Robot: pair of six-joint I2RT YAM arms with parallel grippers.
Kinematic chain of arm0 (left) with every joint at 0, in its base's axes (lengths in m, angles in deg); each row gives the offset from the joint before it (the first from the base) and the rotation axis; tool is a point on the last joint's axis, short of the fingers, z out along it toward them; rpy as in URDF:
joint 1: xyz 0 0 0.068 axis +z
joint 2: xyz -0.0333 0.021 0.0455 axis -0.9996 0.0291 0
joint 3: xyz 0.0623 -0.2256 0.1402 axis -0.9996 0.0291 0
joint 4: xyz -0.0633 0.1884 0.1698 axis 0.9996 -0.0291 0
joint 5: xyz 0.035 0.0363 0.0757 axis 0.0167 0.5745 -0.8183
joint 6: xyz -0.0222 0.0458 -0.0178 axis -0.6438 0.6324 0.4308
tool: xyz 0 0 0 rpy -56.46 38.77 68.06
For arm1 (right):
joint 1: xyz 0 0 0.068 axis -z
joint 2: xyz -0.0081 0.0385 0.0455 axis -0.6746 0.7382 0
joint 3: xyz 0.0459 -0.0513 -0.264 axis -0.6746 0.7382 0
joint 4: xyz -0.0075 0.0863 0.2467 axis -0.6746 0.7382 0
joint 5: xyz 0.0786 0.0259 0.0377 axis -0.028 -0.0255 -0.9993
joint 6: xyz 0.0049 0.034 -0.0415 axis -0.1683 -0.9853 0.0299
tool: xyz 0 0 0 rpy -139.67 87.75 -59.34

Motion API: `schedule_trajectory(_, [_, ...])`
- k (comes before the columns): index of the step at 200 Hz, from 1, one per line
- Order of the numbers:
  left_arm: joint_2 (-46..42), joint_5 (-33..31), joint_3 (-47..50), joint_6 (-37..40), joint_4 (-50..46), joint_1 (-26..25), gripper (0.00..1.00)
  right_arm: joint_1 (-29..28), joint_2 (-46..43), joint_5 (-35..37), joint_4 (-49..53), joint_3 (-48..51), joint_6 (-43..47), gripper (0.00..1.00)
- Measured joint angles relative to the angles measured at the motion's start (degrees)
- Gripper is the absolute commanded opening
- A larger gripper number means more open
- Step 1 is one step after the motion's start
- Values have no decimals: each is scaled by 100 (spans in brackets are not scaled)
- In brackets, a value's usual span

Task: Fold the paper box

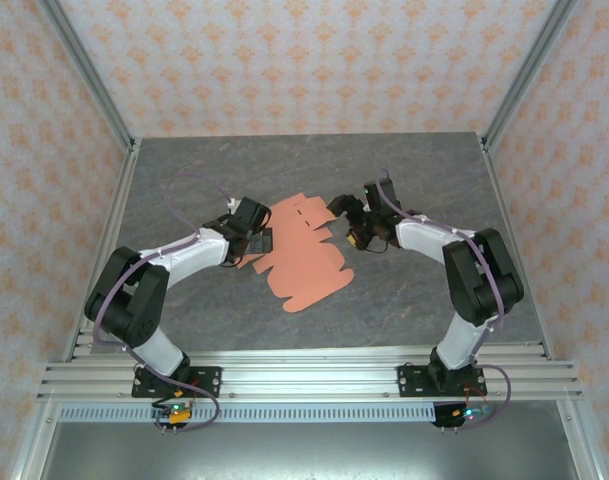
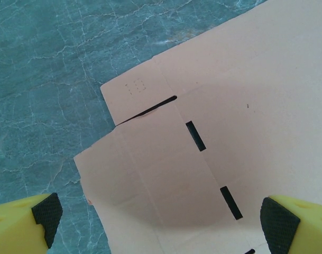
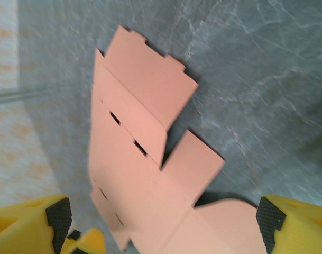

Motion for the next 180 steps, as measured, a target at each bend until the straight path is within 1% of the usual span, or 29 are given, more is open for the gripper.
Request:
schedule_trajectory(19, [59, -85, -15, -2, 20, 0, 100, 0, 238, 48, -667, 90, -466, 87])
schedule_trajectory(28, [133, -107, -46, -4, 15, 0, 100, 0, 361, 118, -962, 92, -654, 85])
schedule_trajectory(64, [693, -103, -374, -26, -133, 90, 100, 0, 769, 365, -1969, 133, -1248, 77])
schedule_trajectory(94, [1003, -76, -586, -31, -267, 199, 100, 2, 1174, 448, -2643, 155, -1698, 77])
schedule_trajectory(122, [1003, -68, -614, -70, -341, 225, 100, -4, 1283, 476, -2951, 155, -1888, 77])
schedule_trajectory(180, [1054, -66, -702, -157, -468, 225, 100, -90, 1294, 664, -2964, 127, -2013, 79])
